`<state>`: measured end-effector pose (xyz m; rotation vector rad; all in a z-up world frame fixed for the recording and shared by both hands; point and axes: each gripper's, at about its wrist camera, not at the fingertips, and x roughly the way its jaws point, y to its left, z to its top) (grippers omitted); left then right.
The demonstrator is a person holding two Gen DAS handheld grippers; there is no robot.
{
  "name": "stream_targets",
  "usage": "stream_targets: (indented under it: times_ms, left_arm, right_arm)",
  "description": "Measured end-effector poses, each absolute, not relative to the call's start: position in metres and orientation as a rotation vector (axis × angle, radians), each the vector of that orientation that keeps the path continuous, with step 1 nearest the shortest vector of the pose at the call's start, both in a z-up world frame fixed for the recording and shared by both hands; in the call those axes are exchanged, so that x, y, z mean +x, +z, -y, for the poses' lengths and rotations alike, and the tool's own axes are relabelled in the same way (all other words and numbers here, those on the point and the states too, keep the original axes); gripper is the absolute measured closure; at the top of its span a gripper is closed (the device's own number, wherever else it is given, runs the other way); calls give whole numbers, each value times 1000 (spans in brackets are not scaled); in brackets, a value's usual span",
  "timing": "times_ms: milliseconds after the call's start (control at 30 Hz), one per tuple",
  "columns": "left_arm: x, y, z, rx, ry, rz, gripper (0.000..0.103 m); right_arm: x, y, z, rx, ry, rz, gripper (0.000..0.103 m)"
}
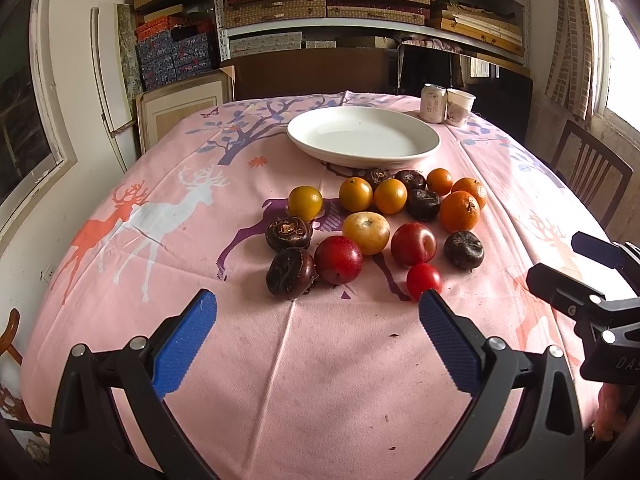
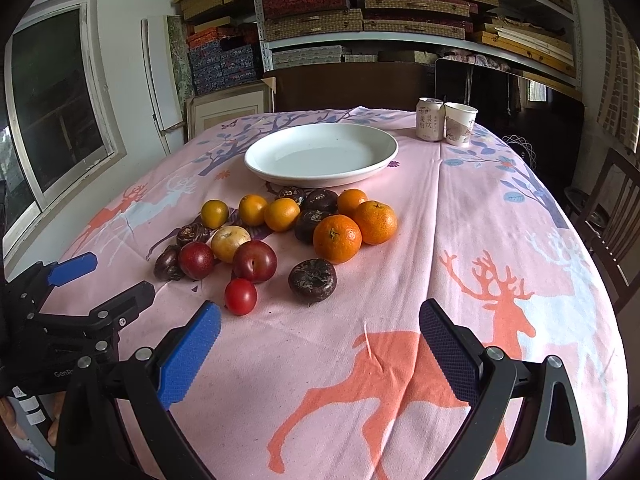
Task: Organize fruits
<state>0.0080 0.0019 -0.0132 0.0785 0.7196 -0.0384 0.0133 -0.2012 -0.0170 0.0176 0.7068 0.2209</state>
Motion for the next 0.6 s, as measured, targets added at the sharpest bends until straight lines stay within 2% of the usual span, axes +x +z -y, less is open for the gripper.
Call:
stream_targets:
  times_ms: [600]
  left_arm:
    - [8, -14, -1, 79, -38, -721, 4]
  right_arm:
    - [13, -18, 202, 23, 236, -718, 4]
